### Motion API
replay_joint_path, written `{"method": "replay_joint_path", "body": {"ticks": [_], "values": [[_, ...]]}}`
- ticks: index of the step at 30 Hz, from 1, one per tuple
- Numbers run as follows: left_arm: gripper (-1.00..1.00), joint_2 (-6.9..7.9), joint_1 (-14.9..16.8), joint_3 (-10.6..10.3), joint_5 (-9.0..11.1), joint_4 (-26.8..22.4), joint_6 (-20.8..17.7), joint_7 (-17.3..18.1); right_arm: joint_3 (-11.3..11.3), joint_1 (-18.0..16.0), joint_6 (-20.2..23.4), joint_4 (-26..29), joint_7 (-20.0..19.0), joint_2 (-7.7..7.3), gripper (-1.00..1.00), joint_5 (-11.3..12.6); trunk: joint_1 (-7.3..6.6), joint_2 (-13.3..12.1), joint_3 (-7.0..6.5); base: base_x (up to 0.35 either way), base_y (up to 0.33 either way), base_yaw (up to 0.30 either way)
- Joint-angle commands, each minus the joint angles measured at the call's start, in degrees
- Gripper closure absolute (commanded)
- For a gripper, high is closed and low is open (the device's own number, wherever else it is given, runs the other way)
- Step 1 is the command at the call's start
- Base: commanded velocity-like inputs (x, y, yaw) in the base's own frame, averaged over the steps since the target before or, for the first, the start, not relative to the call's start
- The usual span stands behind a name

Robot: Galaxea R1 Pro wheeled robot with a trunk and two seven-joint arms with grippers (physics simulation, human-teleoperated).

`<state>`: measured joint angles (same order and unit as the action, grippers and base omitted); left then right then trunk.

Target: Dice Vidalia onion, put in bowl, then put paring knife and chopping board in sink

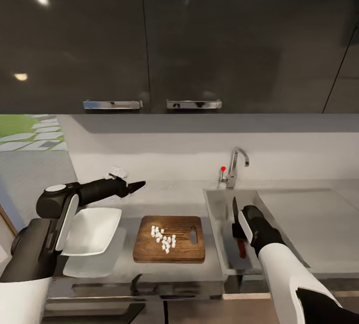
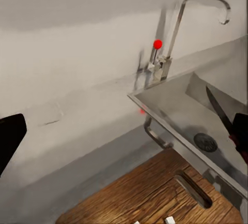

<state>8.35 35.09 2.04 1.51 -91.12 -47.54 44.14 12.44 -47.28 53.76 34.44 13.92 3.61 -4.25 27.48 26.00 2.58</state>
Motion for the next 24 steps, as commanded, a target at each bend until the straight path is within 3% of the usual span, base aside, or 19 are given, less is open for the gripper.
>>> {"method": "replay_joint_path", "body": {"ticks": [1,8,12,14,24], "values": [[-1.0,0.0,0.1,0.5,0.2,0.0,-0.4,0.6,0.3,-0.1,0.2,0.0,-0.1,0.08,1.0,-0.4,0.06,0.1,0.13,0.295,-0.115,0.0],[-1.0,0.0,0.1,1.2,0.2,0.0,-0.4,1.5,0.5,-0.1,0.4,0.0,-0.1,0.08,1.0,-0.5,0.06,0.1,0.13,0.083,-0.036,0.0],[-1.0,0.0,0.1,1.1,0.1,0.0,-0.4,1.5,3.9,-0.1,0.5,0.0,-0.1,0.08,1.0,-0.6,0.06,0.1,0.13,0.001,-0.117,0.0],[-1.0,-0.01,0.1,1.1,0.2,0.0,-0.4,1.5,4.6,-0.1,0.5,-0.1,-0.1,0.08,1.0,-0.6,0.06,0.1,0.13,0.0,-0.135,0.0],[-1.0,0.0,0.1,1.2,0.1,0.0,-0.4,1.5,4.8,0.0,0.4,-0.5,-0.1,0.08,1.0,-0.6,0.06,0.1,0.13,0.01,-0.012,0.0]]}}
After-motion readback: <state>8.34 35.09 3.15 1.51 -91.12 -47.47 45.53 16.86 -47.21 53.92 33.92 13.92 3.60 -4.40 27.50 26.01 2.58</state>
